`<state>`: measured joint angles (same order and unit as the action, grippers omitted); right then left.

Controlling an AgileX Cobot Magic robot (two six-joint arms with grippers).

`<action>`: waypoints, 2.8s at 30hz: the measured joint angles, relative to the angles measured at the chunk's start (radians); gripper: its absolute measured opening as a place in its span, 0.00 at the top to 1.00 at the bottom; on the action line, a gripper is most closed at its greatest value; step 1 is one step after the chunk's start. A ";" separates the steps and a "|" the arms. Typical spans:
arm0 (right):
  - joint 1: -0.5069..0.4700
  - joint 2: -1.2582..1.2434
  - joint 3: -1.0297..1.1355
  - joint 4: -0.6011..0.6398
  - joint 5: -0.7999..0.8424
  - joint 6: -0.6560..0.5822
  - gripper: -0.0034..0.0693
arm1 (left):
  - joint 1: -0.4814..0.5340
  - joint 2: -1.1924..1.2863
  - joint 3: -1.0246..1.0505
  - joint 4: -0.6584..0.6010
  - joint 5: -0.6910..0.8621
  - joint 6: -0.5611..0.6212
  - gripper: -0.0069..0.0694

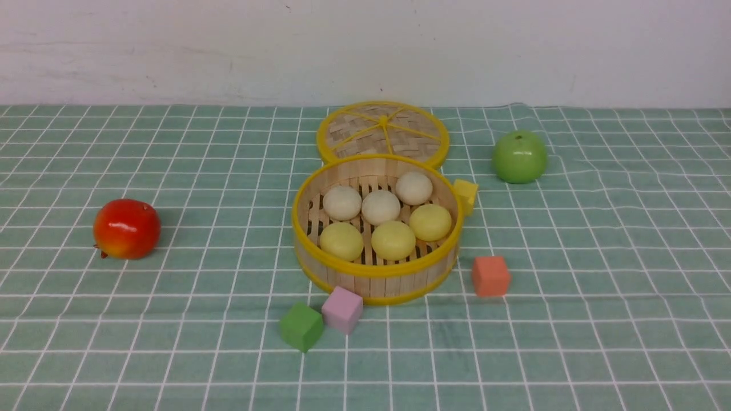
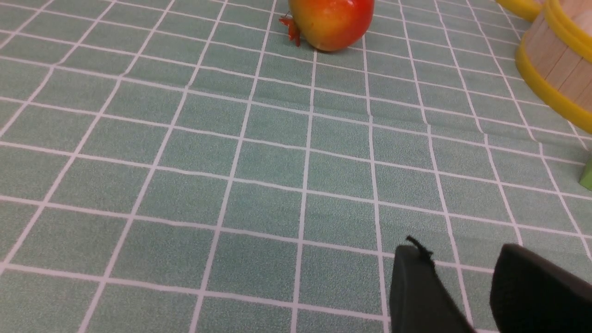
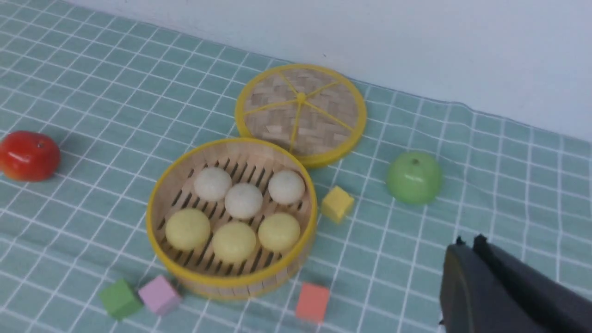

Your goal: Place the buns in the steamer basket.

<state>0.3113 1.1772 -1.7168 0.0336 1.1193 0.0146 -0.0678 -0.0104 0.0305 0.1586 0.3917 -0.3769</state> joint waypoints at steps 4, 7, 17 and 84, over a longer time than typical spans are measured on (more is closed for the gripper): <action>0.000 -0.209 0.292 -0.034 -0.128 0.016 0.98 | 0.000 0.000 0.000 0.000 0.000 0.000 0.60; 0.000 -0.370 0.546 -0.078 -0.234 0.082 0.98 | 0.000 0.000 0.000 0.000 0.000 0.000 0.60; 0.000 -0.855 1.081 -0.096 -0.400 0.160 0.97 | 0.000 0.000 0.000 0.000 0.000 0.000 0.60; -0.328 -1.188 1.731 -0.148 -0.734 0.171 0.90 | 0.000 0.000 0.000 0.000 0.000 0.000 0.60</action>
<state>-0.0165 -0.0111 0.0141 -0.1140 0.3856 0.1853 -0.0678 -0.0104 0.0305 0.1586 0.3917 -0.3769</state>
